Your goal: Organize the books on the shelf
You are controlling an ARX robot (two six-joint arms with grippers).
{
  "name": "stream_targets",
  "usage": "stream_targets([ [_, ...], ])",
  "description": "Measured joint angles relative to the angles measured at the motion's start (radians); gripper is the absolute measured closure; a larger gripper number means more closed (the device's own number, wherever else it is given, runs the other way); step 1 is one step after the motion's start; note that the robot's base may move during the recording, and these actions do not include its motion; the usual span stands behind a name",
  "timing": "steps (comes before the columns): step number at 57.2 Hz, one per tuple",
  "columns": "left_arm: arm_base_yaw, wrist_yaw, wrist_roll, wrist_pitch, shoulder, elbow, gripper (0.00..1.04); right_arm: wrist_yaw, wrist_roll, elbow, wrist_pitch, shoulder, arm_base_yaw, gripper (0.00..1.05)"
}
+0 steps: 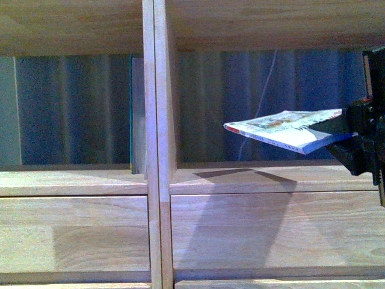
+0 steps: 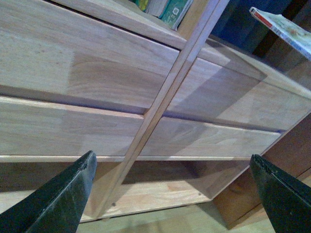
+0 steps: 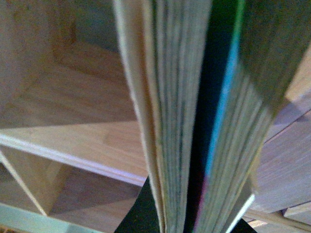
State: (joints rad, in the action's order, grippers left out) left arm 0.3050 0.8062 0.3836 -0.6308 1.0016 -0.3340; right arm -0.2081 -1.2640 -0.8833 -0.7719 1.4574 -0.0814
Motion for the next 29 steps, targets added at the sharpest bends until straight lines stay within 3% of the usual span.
stream_targets([
  [13, -0.100, 0.091, 0.282, -0.062, 0.180, -0.214, 0.07, -0.040, 0.044, 0.022, -0.083, -0.009, -0.055, 0.97],
  [29, -0.267, 0.077, 0.517, -0.182, 0.295, -0.412, 0.07, -0.081, 0.082, 0.052, -0.142, -0.010, -0.146, 0.97],
])
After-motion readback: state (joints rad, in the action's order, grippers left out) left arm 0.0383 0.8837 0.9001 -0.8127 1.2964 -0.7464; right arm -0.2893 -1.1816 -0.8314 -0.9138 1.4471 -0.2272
